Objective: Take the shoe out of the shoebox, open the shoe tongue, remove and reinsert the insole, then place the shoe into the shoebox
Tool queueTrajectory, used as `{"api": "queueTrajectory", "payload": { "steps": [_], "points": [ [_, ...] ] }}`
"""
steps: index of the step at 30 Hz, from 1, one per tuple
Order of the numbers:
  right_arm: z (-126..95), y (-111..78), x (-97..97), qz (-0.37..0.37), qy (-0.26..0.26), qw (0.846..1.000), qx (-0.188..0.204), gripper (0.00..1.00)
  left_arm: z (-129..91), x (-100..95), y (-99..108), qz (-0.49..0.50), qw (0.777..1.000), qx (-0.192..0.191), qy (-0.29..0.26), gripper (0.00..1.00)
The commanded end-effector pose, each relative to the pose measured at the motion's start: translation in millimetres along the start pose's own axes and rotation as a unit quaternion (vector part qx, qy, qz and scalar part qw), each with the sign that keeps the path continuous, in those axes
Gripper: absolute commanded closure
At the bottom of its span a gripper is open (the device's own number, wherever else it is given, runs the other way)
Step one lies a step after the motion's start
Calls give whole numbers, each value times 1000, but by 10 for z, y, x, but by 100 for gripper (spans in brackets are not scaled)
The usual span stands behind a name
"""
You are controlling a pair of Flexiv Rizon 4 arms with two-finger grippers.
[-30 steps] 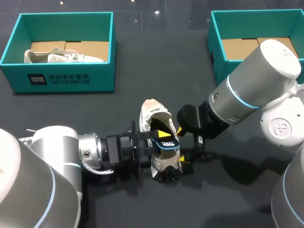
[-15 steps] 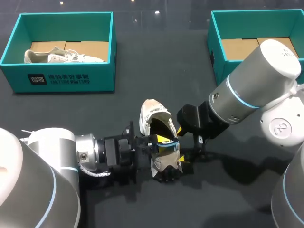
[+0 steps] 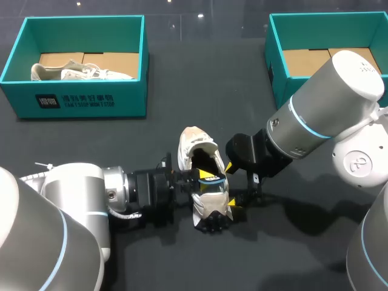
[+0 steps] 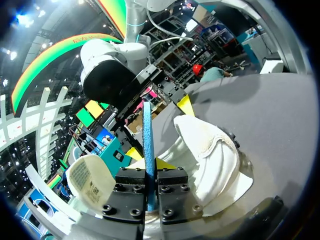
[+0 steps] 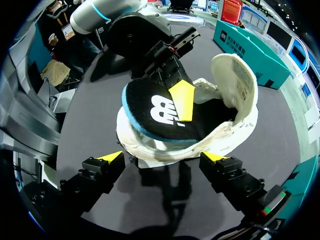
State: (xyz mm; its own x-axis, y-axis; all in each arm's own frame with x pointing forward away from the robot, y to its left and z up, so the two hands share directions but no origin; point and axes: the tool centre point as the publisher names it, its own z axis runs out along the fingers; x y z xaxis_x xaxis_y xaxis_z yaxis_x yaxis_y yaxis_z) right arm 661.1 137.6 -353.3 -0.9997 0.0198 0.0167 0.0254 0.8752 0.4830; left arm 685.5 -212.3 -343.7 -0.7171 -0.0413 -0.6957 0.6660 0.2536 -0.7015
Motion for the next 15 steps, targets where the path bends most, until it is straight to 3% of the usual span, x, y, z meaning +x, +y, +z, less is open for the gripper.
{"api": "queueTrajectory", "payload": {
  "steps": [1, 7, 10, 15],
  "points": [
    [7, 0, 8, 0, -1, 1000, 0, 0, 91, -15, 61, -4, 1000, -15, -1, 100],
    [7, 0, 8, 0, -1, 1000, 0, 0, 59, -37, 22, -27, 1000, -7, -2, 100],
    [7, 0, 8, 0, -1, 1000, 0, 0, 27, -41, -46, -31, 1000, -2, -2, 77],
    [7, 0, 8, 0, -1, 1000, 0, 0, -32, -34, -177, -30, 1000, 7, -1, 71]
  ]
}}
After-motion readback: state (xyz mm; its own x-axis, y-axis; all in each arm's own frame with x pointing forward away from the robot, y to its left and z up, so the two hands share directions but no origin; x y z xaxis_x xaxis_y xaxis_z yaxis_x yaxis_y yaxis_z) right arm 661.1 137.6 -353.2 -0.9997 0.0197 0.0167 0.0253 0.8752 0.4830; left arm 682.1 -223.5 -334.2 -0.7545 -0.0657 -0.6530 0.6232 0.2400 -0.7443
